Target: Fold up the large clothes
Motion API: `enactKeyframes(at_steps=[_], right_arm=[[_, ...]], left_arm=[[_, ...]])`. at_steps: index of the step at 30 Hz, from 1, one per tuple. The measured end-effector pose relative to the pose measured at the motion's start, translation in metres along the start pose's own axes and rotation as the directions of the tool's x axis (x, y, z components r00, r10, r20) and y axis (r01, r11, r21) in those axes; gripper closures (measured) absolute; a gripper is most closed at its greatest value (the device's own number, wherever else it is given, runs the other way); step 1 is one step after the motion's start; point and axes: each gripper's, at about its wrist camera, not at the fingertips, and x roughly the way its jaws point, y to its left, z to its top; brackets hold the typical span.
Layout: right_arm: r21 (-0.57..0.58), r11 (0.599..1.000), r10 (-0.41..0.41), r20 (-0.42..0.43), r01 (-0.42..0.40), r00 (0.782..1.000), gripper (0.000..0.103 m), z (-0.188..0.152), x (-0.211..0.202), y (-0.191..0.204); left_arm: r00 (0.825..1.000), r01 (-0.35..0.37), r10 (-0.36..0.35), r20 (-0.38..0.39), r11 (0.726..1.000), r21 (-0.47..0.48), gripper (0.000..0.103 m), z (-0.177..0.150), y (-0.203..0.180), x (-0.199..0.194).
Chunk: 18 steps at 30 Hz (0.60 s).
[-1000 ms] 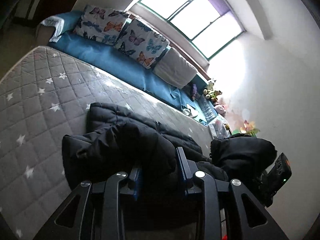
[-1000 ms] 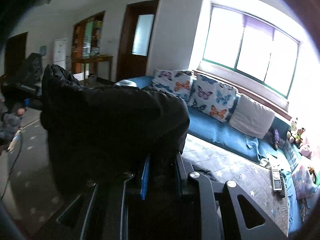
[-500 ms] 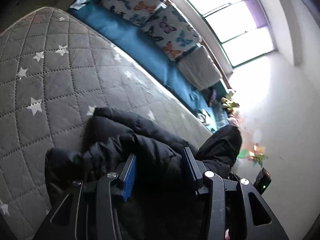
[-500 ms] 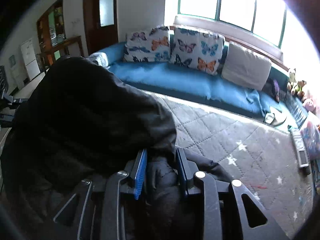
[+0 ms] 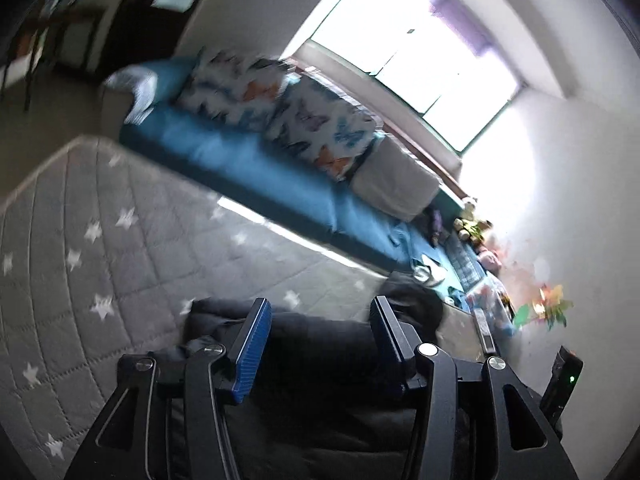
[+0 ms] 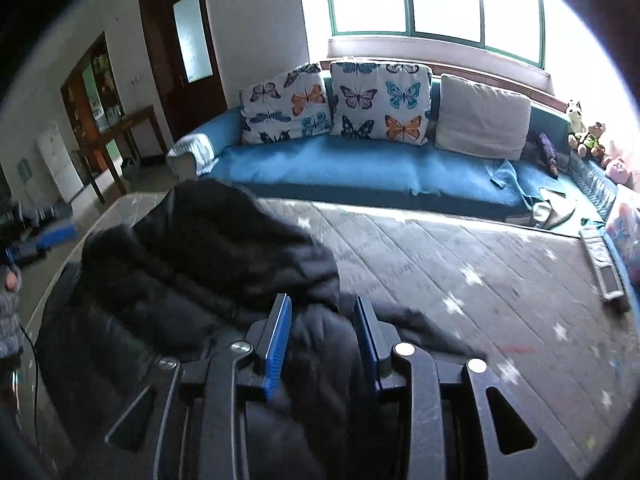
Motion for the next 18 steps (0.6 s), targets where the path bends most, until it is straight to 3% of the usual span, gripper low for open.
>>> enactKeyframes(at_steps=[2, 5, 7, 9, 13, 16, 18], right_arm=[[-0.002, 1.000, 0.016, -0.019, -0.016, 1.000, 0.066, -0.006, -0.004, -0.002], [-0.003, 1.000, -0.025, -0.039, 0.025, 0.999, 0.066, -0.018, -0.004, -0.010], [0.006, 0.999, -0.044, -0.045, 0.045, 0.998, 0.066, -0.023, 0.001, -0.017], [0.016, 0.999, -0.036, -0.044, 0.037, 0.998, 0.066, -0.024, 0.007, -0.025], [-0.003, 0.998, -0.055, -0.053, 0.055, 0.997, 0.066, -0.018, 0.024, -0.028], [-0.023, 0.998, -0.060, -0.071, 0.058, 0.996, 0.065, -0.008, 0.040, -0.028], [-0.030, 0.998, -0.058, -0.088, 0.055, 0.994, 0.065, -0.005, 0.048, -0.030]], left_arm=[[0.997, 0.069, -0.065, -0.042, 0.994, 0.083, 0.048, -0.005, -0.026, 0.005], [0.986, 0.135, -0.114, -0.124, 0.975, 0.177, 0.048, -0.022, -0.057, 0.020], [0.981, 0.138, -0.096, -0.170, 0.957, 0.253, 0.048, -0.033, -0.077, 0.039], [0.974, 0.096, -0.029, -0.222, 0.951, 0.295, 0.048, -0.042, -0.089, 0.071], [0.964, 0.008, 0.060, -0.261, 0.968, 0.252, 0.049, -0.048, -0.069, 0.115], [0.949, -0.001, 0.044, -0.313, 0.990, 0.138, 0.059, -0.046, -0.038, 0.135], [0.946, -0.024, 0.062, -0.320, 0.993, 0.120, 0.065, -0.047, -0.024, 0.148]])
